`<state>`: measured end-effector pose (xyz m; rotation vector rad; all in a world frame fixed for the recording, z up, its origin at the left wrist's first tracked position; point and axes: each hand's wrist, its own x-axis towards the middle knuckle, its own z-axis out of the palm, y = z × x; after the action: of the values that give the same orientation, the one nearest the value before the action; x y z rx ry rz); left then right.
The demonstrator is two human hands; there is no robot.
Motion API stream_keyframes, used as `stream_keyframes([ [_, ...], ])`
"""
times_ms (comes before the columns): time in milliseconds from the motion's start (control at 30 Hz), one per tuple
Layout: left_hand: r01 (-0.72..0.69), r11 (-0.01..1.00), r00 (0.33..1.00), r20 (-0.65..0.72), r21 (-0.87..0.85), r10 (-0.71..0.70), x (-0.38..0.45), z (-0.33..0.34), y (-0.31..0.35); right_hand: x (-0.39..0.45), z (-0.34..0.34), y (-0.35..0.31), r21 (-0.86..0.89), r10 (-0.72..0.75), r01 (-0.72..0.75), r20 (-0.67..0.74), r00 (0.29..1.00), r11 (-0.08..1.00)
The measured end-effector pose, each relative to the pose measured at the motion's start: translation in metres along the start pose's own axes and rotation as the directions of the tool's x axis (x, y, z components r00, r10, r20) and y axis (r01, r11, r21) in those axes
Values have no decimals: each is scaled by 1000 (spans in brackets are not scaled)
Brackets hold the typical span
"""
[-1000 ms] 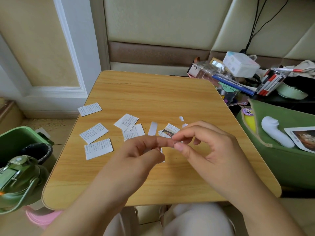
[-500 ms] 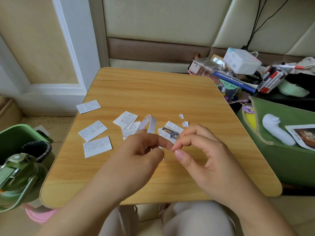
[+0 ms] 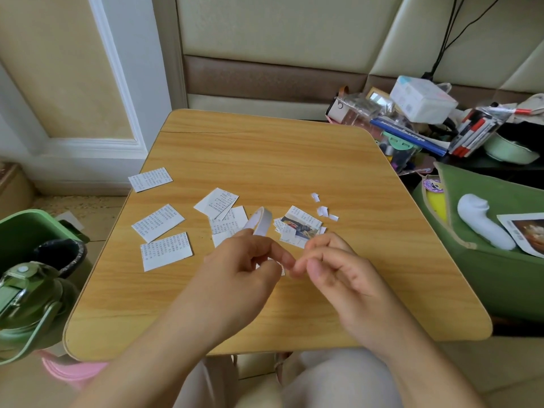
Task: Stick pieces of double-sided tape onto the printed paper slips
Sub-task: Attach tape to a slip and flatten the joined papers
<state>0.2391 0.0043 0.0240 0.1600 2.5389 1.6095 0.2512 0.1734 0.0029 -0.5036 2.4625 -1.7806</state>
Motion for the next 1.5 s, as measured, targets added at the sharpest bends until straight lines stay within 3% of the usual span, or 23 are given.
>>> stream_keyframes([
  [133, -22, 1000, 997, -71, 4, 22, 8, -7, -10, -1, 6, 5, 113, 30, -37, 69, 997, 993],
  [233, -32, 999, 996, -85, 42, 36, 12, -12, -15, 16, 0, 20, 208, 120, -95, -110, 987, 974],
  [333, -26, 998, 997, -75, 63, 30, 13, -10, -21, 47, -15, 50, -81, 194, -226, -291, 937, 971],
  [500, -20, 996, 995, -95, 83, 28, 12, -7, -31, 91, -26, 87, -519, 215, -313, -241, 946, 796],
  [667, -17, 1000, 997, -77, 22, 19, 14, -10, -40, 103, -27, 96, -635, 138, -305, -299, 944, 710],
  [767, -15, 1000, 997, -80, 9, 15, 17, -8, -45, 100, -24, 94, -531, 67, -240, -323, 944, 813],
  [867, -39, 998, 997, -68, 49, 43, 16, -7, -46, 96, -24, 86, -335, 99, -231, -368, 924, 913],
  [1033, -129, 957, 983, -96, 261, 159, 11, -4, -49, 71, -37, 60, -79, 192, -230, -333, 923, 970],
  [1133, -166, 884, 969, -96, 437, 229, 8, 4, -59, 43, -37, 50, -63, 248, -266, -210, 946, 962],
  [1233, -247, 796, 955, -3, 553, 298, 3, 17, -69, 21, -30, 55, -112, 289, -302, -121, 950, 947],
  [1367, -344, 694, 923, 93, 633, 373, -2, 37, -78, 9, -26, 72, -228, 256, -282, -136, 957, 932],
  [1500, -349, 623, 919, 125, 700, 374, 3, 49, -88, 9, -22, 73, -293, 201, -237, -148, 968, 926],
])
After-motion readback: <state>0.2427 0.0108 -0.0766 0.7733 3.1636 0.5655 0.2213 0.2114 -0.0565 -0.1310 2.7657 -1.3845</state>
